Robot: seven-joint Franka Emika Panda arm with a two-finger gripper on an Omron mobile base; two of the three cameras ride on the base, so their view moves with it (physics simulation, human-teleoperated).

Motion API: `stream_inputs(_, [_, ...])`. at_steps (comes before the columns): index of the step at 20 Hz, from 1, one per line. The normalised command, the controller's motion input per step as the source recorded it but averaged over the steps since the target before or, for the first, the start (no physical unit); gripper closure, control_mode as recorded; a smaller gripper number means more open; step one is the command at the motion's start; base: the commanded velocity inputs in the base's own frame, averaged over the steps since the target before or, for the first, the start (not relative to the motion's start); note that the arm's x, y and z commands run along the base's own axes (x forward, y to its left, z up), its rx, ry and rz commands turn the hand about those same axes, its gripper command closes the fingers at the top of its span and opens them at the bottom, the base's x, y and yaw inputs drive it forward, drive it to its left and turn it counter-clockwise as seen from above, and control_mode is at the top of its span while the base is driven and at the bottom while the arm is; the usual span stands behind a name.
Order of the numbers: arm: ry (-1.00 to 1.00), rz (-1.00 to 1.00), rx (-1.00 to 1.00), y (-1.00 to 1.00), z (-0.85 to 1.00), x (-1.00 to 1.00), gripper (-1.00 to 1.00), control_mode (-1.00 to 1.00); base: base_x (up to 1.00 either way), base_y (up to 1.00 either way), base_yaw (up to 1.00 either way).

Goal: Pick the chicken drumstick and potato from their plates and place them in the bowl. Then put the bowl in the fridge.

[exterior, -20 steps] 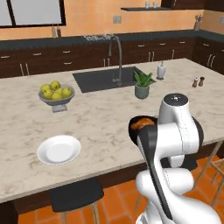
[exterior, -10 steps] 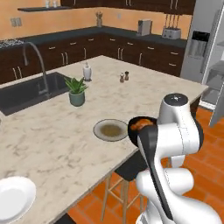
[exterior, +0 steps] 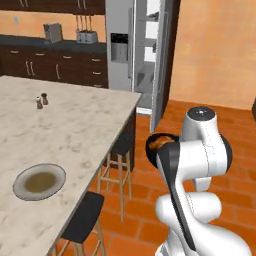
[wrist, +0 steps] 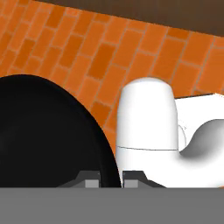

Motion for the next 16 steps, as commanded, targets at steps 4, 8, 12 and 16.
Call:
stream_inputs(4, [0.0,0.0,0.0,0.0,0.0,0.0,1.0,1.0,0.44,-0.57,-0.62])
stream_inputs(8, [0.0,0.0,0.0,0.0,0.0,0.0,1.0,1.0,1.0,-0.28,-0.23])
stream_inputs(12, [0.0,0.0,0.0,0.0,0.0,0.0,1.0,1.0,1.0,-0.15,-0.05])
stream_inputs(16, [0.0,0.0,0.0,0.0,0.0,0.0,1.0,1.0,1.0,-0.21,0.01])
